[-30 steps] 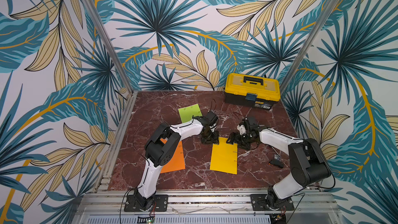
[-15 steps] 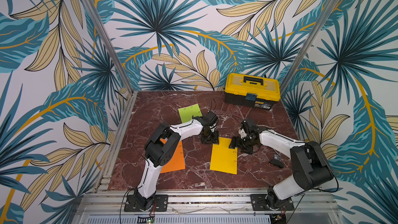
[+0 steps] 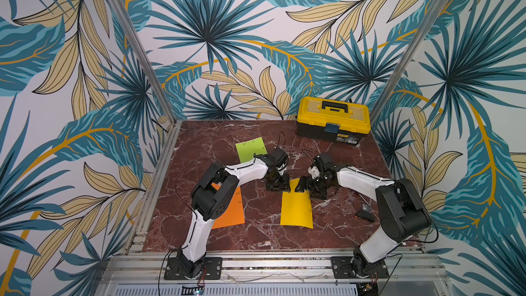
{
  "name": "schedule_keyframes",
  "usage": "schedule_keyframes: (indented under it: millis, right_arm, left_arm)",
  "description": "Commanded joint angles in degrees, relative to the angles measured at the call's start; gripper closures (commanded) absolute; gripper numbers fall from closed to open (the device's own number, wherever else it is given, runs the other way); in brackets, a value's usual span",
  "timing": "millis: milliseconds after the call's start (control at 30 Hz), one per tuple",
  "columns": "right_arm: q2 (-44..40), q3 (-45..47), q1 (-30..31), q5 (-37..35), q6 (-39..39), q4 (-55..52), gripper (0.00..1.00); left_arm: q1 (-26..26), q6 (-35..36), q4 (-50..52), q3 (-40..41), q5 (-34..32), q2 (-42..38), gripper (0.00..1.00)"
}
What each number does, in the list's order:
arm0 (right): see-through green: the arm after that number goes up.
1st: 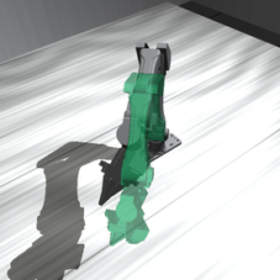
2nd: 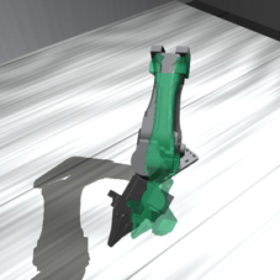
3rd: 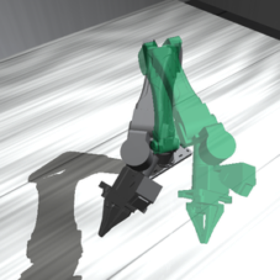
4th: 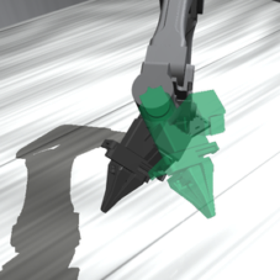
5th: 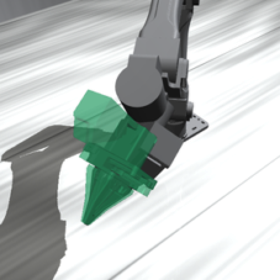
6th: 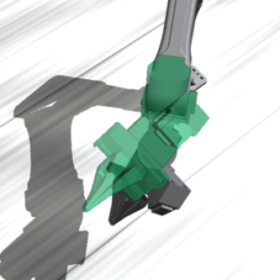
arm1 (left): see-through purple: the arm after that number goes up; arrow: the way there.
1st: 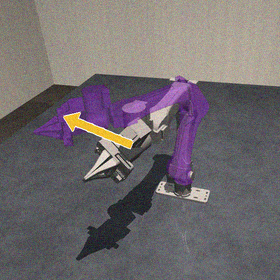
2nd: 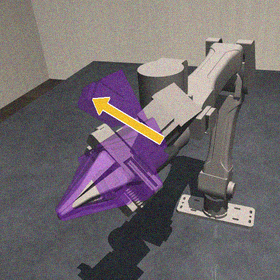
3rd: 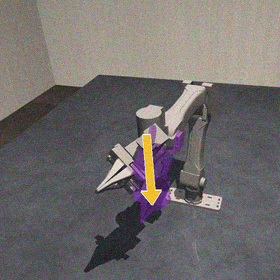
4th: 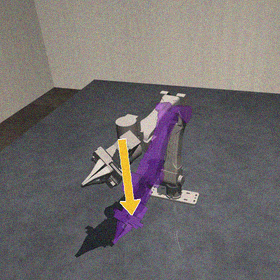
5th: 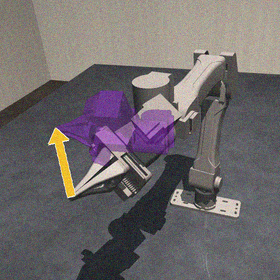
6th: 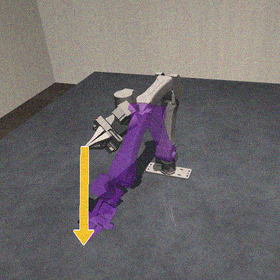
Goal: Unclip the paperclips from the documents
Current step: Pick up the document from the center of the board.
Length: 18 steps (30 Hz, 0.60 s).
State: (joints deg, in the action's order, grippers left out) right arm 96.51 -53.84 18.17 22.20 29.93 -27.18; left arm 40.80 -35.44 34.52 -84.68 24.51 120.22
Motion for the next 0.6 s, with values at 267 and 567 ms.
schedule_keyframes:
  millis: [267, 567]
  right_arm:
    - [5.53, 3.83, 0.98, 0.64, -1.98, 1.77, 0.18]
    - [4.66, 4.36, 0.97, 0.57, -2.40, 2.00, 0.29]
  left_arm:
    - [0.54, -0.59, 1.86, 2.86, -0.95, 2.23, 0.59]
    - [0.51, -0.68, 1.85, 3.25, -1.41, 1.66, 0.59]
